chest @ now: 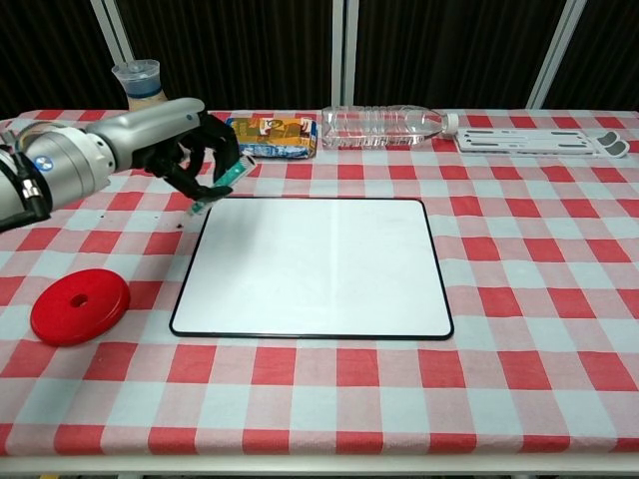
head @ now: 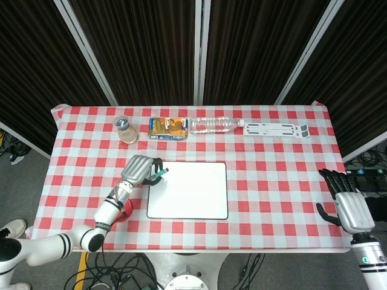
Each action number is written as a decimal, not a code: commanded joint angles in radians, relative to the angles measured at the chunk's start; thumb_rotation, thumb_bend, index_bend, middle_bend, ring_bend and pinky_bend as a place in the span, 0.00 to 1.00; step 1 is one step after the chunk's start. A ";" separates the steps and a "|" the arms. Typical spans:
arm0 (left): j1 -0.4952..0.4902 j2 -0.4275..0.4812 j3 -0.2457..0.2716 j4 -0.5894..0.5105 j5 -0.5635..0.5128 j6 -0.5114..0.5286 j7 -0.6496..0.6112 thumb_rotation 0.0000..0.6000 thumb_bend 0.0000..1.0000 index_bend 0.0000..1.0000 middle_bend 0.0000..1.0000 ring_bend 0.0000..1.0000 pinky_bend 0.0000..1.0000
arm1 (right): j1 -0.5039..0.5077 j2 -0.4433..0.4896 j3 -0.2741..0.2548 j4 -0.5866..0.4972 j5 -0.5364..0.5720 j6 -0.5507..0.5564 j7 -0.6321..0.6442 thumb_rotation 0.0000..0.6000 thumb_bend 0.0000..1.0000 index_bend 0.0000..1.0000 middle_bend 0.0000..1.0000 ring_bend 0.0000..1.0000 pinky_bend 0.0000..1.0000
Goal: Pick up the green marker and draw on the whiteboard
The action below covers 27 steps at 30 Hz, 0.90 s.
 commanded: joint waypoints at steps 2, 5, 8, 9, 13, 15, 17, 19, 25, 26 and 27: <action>-0.023 -0.111 -0.007 0.103 0.117 0.025 -0.160 1.00 0.39 0.58 0.58 0.66 0.91 | -0.001 0.003 -0.002 -0.001 -0.003 0.001 0.001 1.00 0.30 0.00 0.07 0.00 0.00; -0.046 -0.146 -0.004 0.146 0.132 0.009 -0.174 1.00 0.39 0.58 0.58 0.66 0.90 | -0.002 0.005 -0.003 -0.001 -0.005 0.001 0.003 1.00 0.30 0.00 0.07 0.00 0.00; -0.064 -0.175 -0.004 0.180 0.137 0.000 -0.167 1.00 0.39 0.58 0.58 0.66 0.90 | -0.002 0.006 -0.004 0.000 -0.005 0.000 0.007 1.00 0.30 0.00 0.07 0.00 0.00; -0.068 -0.182 -0.005 0.191 0.137 -0.001 -0.160 1.00 0.39 0.58 0.58 0.66 0.90 | -0.003 0.006 -0.004 0.001 -0.005 -0.001 0.009 1.00 0.30 0.00 0.07 0.00 0.00; -0.080 -0.196 -0.009 0.221 0.131 -0.006 -0.131 1.00 0.39 0.58 0.58 0.66 0.90 | -0.004 0.008 -0.005 0.003 -0.006 0.001 0.013 1.00 0.30 0.00 0.07 0.00 0.00; -0.081 -0.191 -0.007 0.220 0.125 -0.017 -0.125 1.00 0.39 0.58 0.58 0.66 0.90 | -0.004 0.007 -0.006 0.005 -0.007 0.000 0.014 1.00 0.30 0.00 0.07 0.00 0.00; -0.081 -0.183 -0.003 0.213 0.120 -0.026 -0.119 1.00 0.39 0.58 0.58 0.66 0.90 | -0.004 0.005 -0.007 0.007 -0.007 0.000 0.015 1.00 0.30 0.00 0.07 0.00 0.00; -0.079 -0.174 0.001 0.206 0.115 -0.033 -0.111 1.00 0.39 0.58 0.58 0.66 0.90 | -0.004 0.004 -0.007 0.008 -0.007 -0.001 0.017 1.00 0.30 0.00 0.07 0.00 0.00; -0.070 -0.154 0.014 0.189 0.098 -0.058 -0.104 1.00 0.39 0.58 0.58 0.66 0.90 | -0.002 0.000 -0.007 0.009 -0.011 -0.003 0.018 1.00 0.30 0.00 0.07 0.00 0.00; -0.068 -0.149 0.017 0.184 0.094 -0.064 -0.104 1.00 0.39 0.58 0.58 0.66 0.90 | -0.001 0.000 -0.007 0.009 -0.012 -0.003 0.019 1.00 0.30 0.00 0.07 0.00 0.00; -0.064 -0.141 0.021 0.177 0.091 -0.070 -0.103 1.00 0.39 0.58 0.58 0.66 0.90 | -0.001 0.000 -0.008 0.009 -0.014 -0.003 0.019 1.00 0.30 0.00 0.07 0.00 0.00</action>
